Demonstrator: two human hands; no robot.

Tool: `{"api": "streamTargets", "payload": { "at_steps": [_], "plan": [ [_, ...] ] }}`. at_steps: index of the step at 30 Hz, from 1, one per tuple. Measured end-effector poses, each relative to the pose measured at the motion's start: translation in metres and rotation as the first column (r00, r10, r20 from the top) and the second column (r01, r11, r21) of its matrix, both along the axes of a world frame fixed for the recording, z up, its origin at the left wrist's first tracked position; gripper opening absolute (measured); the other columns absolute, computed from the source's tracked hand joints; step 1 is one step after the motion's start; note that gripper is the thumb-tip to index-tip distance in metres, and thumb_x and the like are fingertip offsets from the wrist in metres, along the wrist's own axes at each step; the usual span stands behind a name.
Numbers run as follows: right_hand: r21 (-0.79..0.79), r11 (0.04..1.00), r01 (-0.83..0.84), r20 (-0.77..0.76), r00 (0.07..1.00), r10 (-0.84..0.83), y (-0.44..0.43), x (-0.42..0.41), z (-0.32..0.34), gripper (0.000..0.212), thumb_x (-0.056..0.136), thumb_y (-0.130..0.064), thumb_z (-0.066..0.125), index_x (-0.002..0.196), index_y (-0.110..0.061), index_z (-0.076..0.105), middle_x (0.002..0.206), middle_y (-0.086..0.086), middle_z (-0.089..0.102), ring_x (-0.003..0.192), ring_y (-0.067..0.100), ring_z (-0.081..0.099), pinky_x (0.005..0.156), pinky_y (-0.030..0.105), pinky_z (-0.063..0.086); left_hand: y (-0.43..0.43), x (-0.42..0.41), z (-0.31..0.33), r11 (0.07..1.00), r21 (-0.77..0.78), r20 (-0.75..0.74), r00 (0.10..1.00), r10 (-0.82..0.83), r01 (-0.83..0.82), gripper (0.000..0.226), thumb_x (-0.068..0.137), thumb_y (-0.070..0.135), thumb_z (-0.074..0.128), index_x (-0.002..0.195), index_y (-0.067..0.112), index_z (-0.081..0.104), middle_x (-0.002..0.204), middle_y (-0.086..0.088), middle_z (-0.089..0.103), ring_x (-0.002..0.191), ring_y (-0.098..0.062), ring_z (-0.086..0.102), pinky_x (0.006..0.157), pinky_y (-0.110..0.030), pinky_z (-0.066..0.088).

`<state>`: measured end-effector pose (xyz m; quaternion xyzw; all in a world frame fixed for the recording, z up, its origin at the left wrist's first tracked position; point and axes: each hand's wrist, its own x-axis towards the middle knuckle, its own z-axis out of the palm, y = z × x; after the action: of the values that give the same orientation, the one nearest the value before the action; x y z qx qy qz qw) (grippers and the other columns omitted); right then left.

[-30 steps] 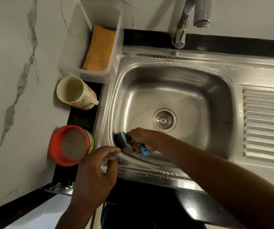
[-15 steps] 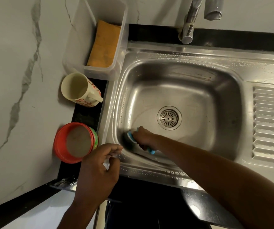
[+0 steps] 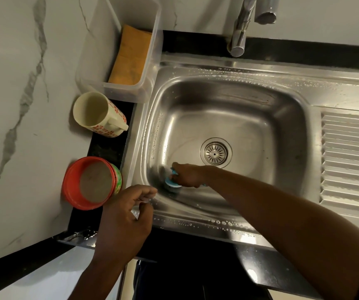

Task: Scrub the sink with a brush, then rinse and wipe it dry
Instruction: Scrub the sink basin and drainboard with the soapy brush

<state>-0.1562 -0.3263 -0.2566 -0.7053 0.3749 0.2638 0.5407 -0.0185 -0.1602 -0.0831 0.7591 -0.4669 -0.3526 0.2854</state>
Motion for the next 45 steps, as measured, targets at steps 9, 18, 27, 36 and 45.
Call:
{"api": "streamTargets", "payload": {
  "at_steps": [9, 18, 27, 36, 45],
  "plan": [
    [0.12, 0.986, -0.113, -0.277, 0.95, 0.143, -0.011, -0.104, 0.033, 0.027, 0.107, -0.023, 0.047, 0.13, -0.009, 0.05, 0.08, -0.002, 0.048, 0.06, 0.008, 0.045, 0.041, 0.016, 0.037, -0.002, -0.005, -0.004, 0.999, -0.015, 0.0, 0.999, -0.032, 0.032, 0.035, 0.089, -0.007, 0.064, 0.105, 0.021, 0.077, 0.1, 0.023, 0.075, 0.098, 0.001, 0.071, 0.088, -0.008, 0.05],
    [0.252, 0.951, 0.181, -0.071, 0.983, -0.168, 0.006, -0.036, 0.012, 0.027, 0.109, -0.033, 0.037, 0.112, -0.009, 0.048, 0.076, 0.004, 0.046, 0.05, 0.013, 0.037, 0.043, 0.026, 0.033, 0.001, -0.007, -0.007, 0.999, -0.036, -0.007, 1.0, -0.027, 0.027, 0.036, 0.088, -0.009, 0.065, 0.103, 0.022, 0.077, 0.097, 0.021, 0.075, 0.096, -0.002, 0.072, 0.087, -0.012, 0.053],
    [0.504, 0.845, 0.18, -0.119, 0.983, -0.139, -0.009, -0.099, 0.055, 0.019, 0.108, -0.033, 0.053, 0.125, -0.031, 0.046, 0.068, -0.004, 0.04, 0.05, 0.009, 0.029, 0.043, 0.02, 0.023, -0.001, -0.003, -0.015, 1.0, 0.003, -0.015, 1.0, -0.024, 0.024, 0.034, 0.09, -0.006, 0.064, 0.104, 0.021, 0.077, 0.097, 0.022, 0.076, 0.096, -0.001, 0.072, 0.086, -0.011, 0.053],
    [0.46, 0.858, 0.23, -0.274, 0.956, -0.109, -0.007, -0.082, 0.014, 0.032, 0.11, -0.04, 0.033, 0.091, -0.021, 0.049, 0.06, -0.005, 0.038, 0.042, 0.007, 0.028, 0.04, 0.019, 0.022, -0.014, -0.008, -0.014, 1.0, 0.022, -0.04, 0.999, -0.021, 0.022, 0.038, 0.089, -0.006, 0.063, 0.104, 0.027, 0.076, 0.1, 0.022, 0.075, 0.1, 0.0, 0.071, 0.087, -0.008, 0.05],
    [0.425, 0.898, 0.111, -0.111, 0.991, -0.07, -0.01, -0.067, 0.039, 0.015, 0.106, -0.03, 0.05, 0.116, -0.019, 0.048, 0.07, -0.002, 0.042, 0.047, 0.01, 0.032, 0.042, 0.024, 0.027, -0.026, -0.017, -0.023, 0.996, 0.01, 0.015, 0.996, -0.084, 0.084, 0.029, 0.091, -0.001, 0.067, 0.105, 0.022, 0.077, 0.099, 0.018, 0.076, 0.097, 0.002, 0.07, 0.084, -0.005, 0.048]
  ]
}}
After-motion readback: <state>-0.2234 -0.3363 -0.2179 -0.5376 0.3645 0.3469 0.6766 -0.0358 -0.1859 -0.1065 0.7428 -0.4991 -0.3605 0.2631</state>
